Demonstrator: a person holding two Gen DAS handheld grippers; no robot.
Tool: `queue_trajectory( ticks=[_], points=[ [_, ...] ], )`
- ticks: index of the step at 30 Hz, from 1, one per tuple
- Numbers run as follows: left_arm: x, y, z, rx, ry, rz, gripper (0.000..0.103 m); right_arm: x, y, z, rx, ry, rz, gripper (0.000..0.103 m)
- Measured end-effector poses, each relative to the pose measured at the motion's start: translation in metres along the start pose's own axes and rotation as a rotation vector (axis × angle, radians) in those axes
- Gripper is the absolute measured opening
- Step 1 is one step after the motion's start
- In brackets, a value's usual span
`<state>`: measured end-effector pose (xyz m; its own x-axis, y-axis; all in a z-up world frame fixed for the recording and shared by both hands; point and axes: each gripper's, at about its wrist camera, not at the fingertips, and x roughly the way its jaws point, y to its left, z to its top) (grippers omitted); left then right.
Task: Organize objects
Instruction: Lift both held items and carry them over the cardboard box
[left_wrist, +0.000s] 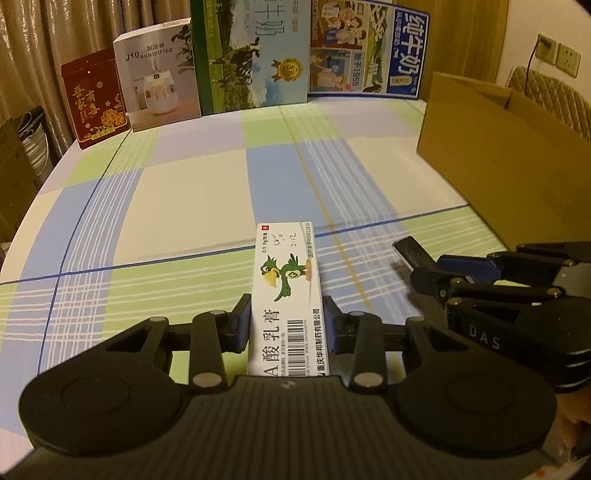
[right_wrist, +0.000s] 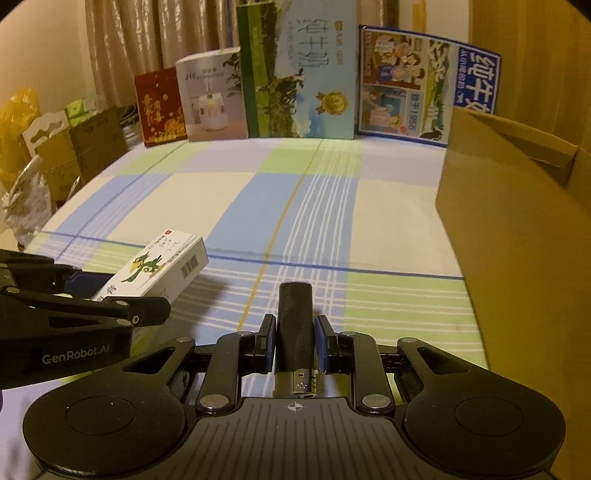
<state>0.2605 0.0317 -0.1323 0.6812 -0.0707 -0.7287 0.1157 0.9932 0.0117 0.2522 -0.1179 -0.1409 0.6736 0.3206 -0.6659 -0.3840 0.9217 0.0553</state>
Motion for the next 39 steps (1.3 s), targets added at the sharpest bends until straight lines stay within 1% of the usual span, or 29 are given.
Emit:
queue_trajectory(
  ticks=[7, 13, 20, 26, 34, 39],
  points=[
    [-0.028, -0.012, 0.002, -0.024, -0.007, -0.019, 0.033, -0.039, -0.002, 0.000, 0.024, -0.018, -0.014, 0.019],
    [-0.061, -0.028, 0.000, -0.037, -0.019, -0.036, 0.033, -0.079, -0.003, 0.004, 0.048, -0.042, -0.018, 0.019],
    [-0.105, -0.050, -0.005, -0.064, -0.032, -0.039, 0.033, -0.128, -0.001, 0.005, 0.055, -0.070, -0.007, 0.019],
    [-0.140, -0.066, -0.009, -0.101, -0.050, -0.042, 0.033, -0.170, -0.005, 0.000, 0.052, -0.084, 0.004, 0.019],
    [-0.178, -0.086, -0.018, -0.138, -0.071, -0.044, 0.033, -0.216, -0.016, -0.011, 0.063, -0.107, 0.008, 0.019],
    [-0.194, -0.105, -0.025, -0.143, -0.073, -0.073, 0.033, -0.242, -0.031, -0.019, 0.086, -0.126, -0.014, 0.019]
  ],
)
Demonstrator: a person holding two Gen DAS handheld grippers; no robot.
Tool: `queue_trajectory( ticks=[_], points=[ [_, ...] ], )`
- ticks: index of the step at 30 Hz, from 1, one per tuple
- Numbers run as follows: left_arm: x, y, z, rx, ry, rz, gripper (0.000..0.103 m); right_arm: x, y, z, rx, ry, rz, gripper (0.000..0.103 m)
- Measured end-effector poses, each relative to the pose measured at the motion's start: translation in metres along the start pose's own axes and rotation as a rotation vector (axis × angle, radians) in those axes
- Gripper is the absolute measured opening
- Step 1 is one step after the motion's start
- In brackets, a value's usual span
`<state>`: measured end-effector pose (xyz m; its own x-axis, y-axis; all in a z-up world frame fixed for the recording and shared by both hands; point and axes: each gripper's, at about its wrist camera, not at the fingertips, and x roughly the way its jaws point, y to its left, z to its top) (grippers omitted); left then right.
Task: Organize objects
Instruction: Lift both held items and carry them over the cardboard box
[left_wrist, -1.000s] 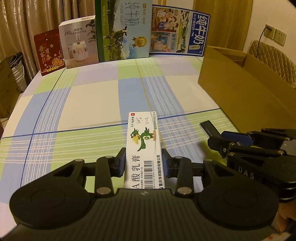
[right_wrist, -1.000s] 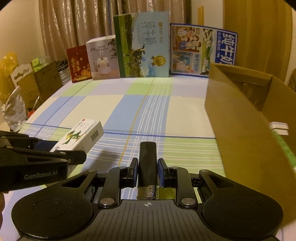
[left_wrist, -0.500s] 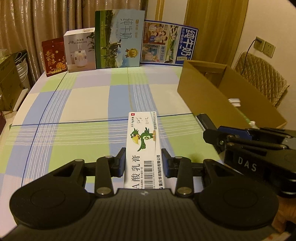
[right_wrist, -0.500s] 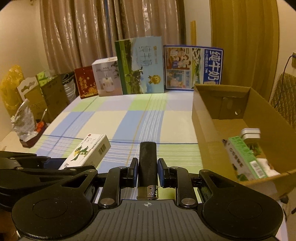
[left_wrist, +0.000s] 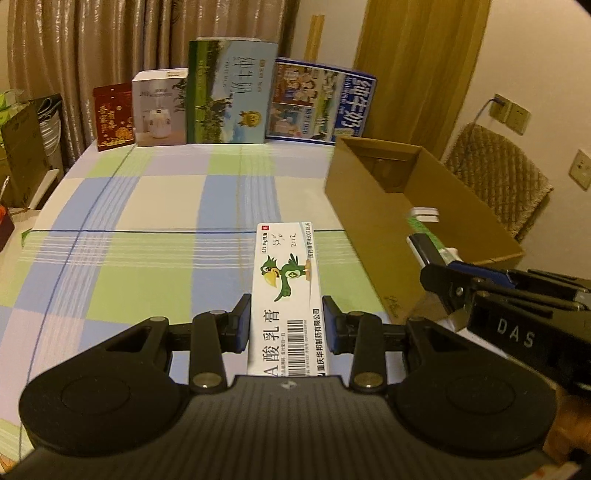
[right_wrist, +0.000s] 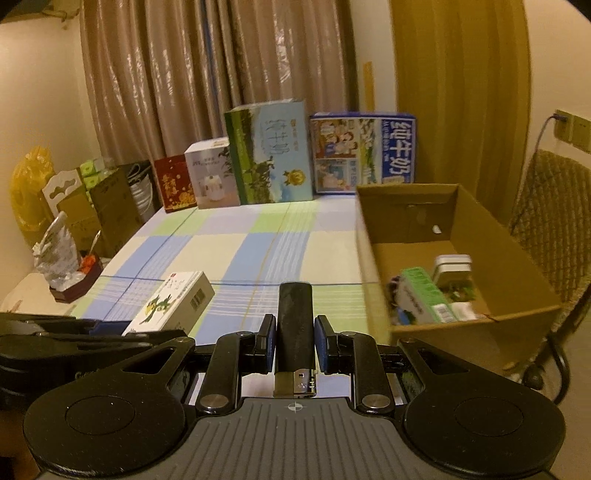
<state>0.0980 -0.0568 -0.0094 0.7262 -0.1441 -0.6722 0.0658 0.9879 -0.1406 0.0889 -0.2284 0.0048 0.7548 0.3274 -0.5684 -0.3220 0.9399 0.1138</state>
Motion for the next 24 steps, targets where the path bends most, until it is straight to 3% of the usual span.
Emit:
queue_trajectory(
  ticks=[13, 24],
  points=[
    [-0.012, -0.079, -0.001, 0.093, -0.010, -0.100, 0.033, -0.053, -0.068, -0.001, 0.062, -0.045, -0.124, 0.019],
    [-0.010, -0.125, 0.006, 0.126, -0.015, -0.156, 0.033, -0.074, -0.106, -0.001, 0.115, -0.068, -0.173, 0.019]
  ],
)
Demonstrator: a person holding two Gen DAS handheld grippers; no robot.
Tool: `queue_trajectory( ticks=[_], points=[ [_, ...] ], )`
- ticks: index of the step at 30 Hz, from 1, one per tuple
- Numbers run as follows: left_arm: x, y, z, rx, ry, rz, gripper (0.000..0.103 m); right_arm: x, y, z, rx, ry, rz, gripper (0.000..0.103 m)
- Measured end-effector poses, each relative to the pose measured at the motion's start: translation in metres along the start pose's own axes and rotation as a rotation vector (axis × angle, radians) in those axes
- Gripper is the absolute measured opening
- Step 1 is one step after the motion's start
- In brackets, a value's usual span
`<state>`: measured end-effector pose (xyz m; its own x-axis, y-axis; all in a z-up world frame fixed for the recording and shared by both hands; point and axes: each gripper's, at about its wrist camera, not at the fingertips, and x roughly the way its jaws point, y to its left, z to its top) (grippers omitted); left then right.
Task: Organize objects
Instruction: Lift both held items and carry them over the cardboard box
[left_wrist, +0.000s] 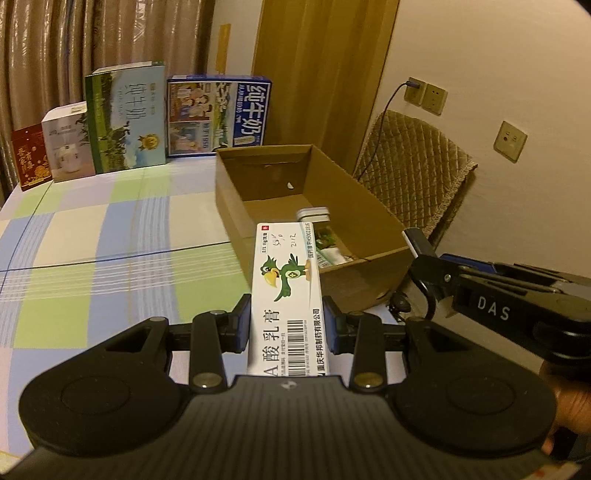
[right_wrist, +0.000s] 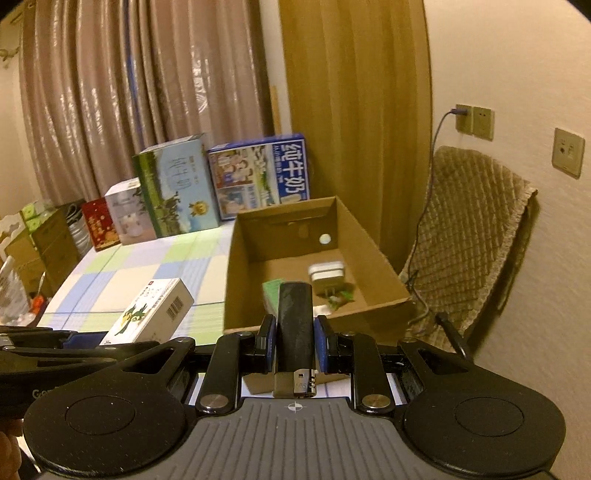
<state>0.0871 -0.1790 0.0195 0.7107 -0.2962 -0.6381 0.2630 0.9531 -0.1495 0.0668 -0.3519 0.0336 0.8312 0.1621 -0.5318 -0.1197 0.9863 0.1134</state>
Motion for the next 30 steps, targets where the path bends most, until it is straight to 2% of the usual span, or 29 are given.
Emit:
queue_trajectory(
  ticks=[15, 30],
  points=[
    [0.018, -0.018, 0.014, 0.028, 0.007, -0.027, 0.033, 0.013, -0.021, 0.007, 0.004, 0.005, -0.017, 0.019],
    [0.043, -0.021, 0.033, 0.007, 0.008, -0.007, 0.033, 0.039, -0.037, 0.026, -0.022, 0.009, -0.003, 0.019]
  ],
)
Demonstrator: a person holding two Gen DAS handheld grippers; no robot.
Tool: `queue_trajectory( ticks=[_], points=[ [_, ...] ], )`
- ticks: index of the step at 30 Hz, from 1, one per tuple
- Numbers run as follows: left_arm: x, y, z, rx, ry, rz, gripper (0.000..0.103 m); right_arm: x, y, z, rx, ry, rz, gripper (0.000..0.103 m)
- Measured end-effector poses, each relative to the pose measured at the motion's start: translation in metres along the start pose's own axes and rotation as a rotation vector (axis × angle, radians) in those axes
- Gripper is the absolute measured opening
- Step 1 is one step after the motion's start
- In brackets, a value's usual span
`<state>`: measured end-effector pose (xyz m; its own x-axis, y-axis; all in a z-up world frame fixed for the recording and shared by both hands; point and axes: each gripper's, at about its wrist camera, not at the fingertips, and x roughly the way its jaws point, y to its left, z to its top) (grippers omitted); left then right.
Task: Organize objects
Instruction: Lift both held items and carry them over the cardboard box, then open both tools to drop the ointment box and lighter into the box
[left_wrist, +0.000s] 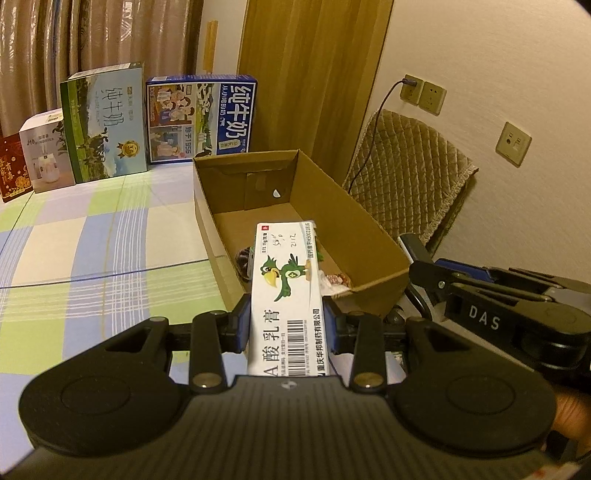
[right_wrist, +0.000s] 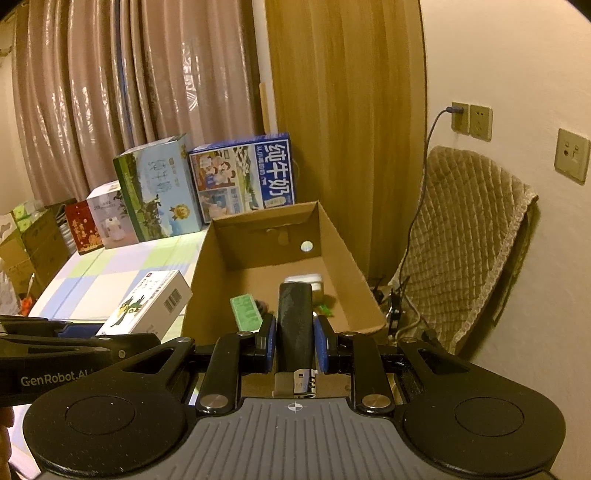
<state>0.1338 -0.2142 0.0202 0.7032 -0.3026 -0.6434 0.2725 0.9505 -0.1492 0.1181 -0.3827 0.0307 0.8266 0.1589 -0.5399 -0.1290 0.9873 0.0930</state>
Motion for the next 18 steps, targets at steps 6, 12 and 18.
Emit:
queue_trajectory(
  ticks=[6, 12, 18],
  points=[
    [0.020, 0.000, 0.014, -0.015, 0.011, 0.003, 0.033, 0.017, -0.007, 0.013, -0.014, 0.001, 0.006, 0.019],
    [0.047, 0.002, 0.031, -0.044, 0.016, 0.002, 0.033, 0.040, -0.016, 0.027, -0.020, 0.004, 0.003, 0.019],
    [0.080, 0.007, 0.052, -0.055, 0.013, 0.010, 0.033, 0.062, -0.027, 0.042, -0.012, 0.000, -0.009, 0.019]
  ],
)
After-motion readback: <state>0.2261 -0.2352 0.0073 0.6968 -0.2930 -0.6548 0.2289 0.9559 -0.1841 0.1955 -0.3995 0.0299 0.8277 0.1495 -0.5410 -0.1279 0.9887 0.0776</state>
